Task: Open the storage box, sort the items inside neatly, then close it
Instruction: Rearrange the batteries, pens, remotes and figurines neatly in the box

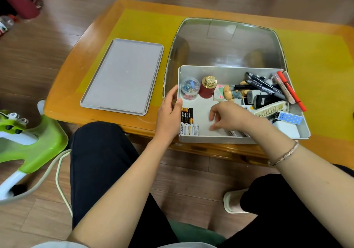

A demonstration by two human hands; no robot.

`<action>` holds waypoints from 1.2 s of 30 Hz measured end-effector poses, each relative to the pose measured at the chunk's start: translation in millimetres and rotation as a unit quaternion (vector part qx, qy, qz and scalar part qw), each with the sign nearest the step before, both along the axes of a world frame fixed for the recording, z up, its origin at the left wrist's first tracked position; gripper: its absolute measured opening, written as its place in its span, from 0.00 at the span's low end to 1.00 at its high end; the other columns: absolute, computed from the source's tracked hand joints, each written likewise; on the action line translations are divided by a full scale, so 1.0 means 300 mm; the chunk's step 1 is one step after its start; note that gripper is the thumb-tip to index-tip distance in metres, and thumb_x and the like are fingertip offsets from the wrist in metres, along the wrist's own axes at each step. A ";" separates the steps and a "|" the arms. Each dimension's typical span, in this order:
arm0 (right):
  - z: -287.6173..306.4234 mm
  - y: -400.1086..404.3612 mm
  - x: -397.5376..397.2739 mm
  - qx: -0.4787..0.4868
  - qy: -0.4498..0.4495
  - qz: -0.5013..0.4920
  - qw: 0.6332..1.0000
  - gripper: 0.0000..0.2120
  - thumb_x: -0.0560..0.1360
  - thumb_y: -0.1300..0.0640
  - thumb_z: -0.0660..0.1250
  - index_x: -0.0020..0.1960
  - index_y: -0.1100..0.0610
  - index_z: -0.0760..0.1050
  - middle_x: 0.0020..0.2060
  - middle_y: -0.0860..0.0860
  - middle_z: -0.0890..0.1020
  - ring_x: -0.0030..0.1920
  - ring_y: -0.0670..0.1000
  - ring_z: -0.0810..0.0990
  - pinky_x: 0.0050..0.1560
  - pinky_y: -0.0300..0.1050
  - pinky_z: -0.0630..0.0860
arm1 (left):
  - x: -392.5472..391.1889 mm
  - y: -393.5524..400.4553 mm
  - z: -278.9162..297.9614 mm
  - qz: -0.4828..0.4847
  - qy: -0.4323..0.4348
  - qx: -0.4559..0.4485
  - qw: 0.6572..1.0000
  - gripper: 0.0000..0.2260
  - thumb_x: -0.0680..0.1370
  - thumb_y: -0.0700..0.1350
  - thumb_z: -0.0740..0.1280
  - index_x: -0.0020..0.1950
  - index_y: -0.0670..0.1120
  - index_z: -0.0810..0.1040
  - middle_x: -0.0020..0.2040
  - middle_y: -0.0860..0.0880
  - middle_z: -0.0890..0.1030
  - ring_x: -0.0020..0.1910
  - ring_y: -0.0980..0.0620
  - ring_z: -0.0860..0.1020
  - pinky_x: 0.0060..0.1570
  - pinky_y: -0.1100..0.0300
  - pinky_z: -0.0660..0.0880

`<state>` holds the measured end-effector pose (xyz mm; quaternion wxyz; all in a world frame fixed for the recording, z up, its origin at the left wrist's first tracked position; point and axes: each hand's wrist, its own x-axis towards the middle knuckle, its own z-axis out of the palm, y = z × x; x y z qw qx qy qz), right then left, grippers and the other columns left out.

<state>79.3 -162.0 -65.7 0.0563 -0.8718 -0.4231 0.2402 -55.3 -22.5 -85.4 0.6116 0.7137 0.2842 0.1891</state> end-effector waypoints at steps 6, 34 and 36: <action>0.067 -0.038 0.059 -0.089 -0.059 0.023 0.994 0.13 0.64 0.47 0.77 0.39 0.50 0.75 0.36 0.44 0.77 0.40 0.47 0.75 0.41 0.43 0.71 | -0.001 -0.001 0.003 0.001 -0.002 -0.007 1.000 0.19 0.83 0.46 0.58 0.74 0.53 0.64 0.70 0.50 0.71 0.68 0.51 0.70 0.62 0.45 0.74; -0.001 -0.027 0.021 -0.201 0.048 0.015 0.978 0.02 0.70 0.58 0.70 0.39 0.54 0.78 0.37 0.53 0.81 0.32 0.53 0.80 0.25 0.40 0.75 | -0.001 0.001 0.000 0.000 0.001 -0.001 1.000 0.19 0.83 0.46 0.57 0.74 0.53 0.64 0.71 0.50 0.71 0.68 0.51 0.70 0.62 0.45 0.74; -0.021 -0.034 0.020 -0.182 0.023 0.021 0.983 0.08 0.71 0.51 0.68 0.39 0.55 0.78 0.38 0.54 0.81 0.36 0.54 0.80 0.35 0.45 0.79 | 0.000 0.001 -0.003 0.001 0.001 -0.001 1.000 0.19 0.83 0.46 0.58 0.74 0.53 0.64 0.71 0.50 0.70 0.68 0.52 0.70 0.62 0.46 0.74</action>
